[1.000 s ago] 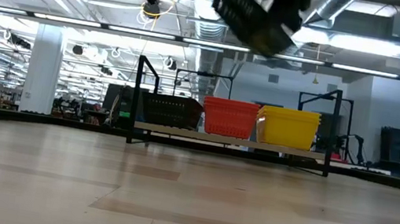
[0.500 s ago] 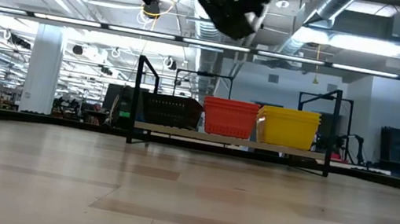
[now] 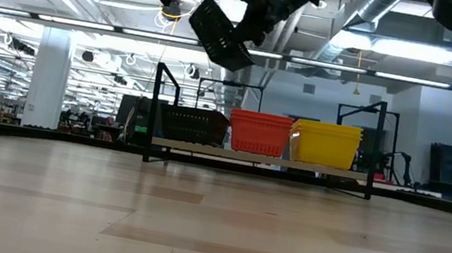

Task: Stack baskets on shelf by color
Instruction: Stack the black bin on top of the other black bin on the shelf

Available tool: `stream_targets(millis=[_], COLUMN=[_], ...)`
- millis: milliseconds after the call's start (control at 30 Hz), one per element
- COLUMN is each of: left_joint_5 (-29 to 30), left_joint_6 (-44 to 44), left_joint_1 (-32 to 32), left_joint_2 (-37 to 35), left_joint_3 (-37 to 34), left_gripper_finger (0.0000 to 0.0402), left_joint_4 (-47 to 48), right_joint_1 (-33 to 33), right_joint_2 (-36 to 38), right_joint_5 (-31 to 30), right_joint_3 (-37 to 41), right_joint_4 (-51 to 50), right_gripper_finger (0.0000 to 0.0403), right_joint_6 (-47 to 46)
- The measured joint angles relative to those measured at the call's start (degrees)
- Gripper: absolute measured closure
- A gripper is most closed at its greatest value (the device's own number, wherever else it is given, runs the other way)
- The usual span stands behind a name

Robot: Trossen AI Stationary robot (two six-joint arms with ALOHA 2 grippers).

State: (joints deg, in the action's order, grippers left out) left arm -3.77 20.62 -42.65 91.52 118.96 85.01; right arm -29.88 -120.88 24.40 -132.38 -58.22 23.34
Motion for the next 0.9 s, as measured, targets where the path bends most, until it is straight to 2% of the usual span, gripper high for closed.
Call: stream_targets(millis=[100, 233, 433, 600, 667, 767, 900], left_joint_5=[-0.3, -2.2, 0.0, 1.1, 3.6, 10.4, 19.2], left_joint_6=[-2.5, 0.3, -2.3, -4.3, -6.2, -8.1, -11.5], left_joint_1=[0.0, 0.3, 1.5, 3.3, 4.9, 8.0, 12.4], left_joint_2=[0.5, 1.6, 4.8, 7.6, 8.2, 8.4, 8.3], left_joint_3=[0.0, 0.0, 0.0, 0.0, 0.0, 0.0, 0.0], left_gripper_finger=[0.0315, 0.0315, 0.0315, 0.0315, 0.0315, 0.0315, 0.0315], left_joint_4=[-1.8, -2.2, -2.2, -2.5, -3.4, -6.8, -11.1], right_joint_1=[0.7, 1.5, 1.9, 2.0, 2.1, 2.0, 1.9], right_joint_2=[0.4, 1.4, 1.5, 1.5, 1.8, 3.1, 6.2], right_joint_5=[-0.5, -1.4, -13.7, -19.0, -23.9, -33.9, -37.4], right_joint_3=[0.2, 0.1, 0.1, 0.1, 0.1, 0.1, 0.1], right_joint_4=[-1.5, -1.8, -4.0, -9.0, -10.5, -11.9, -13.6], right_gripper_finger=[0.0398, 0.0398, 0.0398, 0.0398, 0.0398, 0.0398, 0.0398], right_joint_6=[0.6, 0.8, 2.3, 3.0, 2.1, 0.2, -2.4])
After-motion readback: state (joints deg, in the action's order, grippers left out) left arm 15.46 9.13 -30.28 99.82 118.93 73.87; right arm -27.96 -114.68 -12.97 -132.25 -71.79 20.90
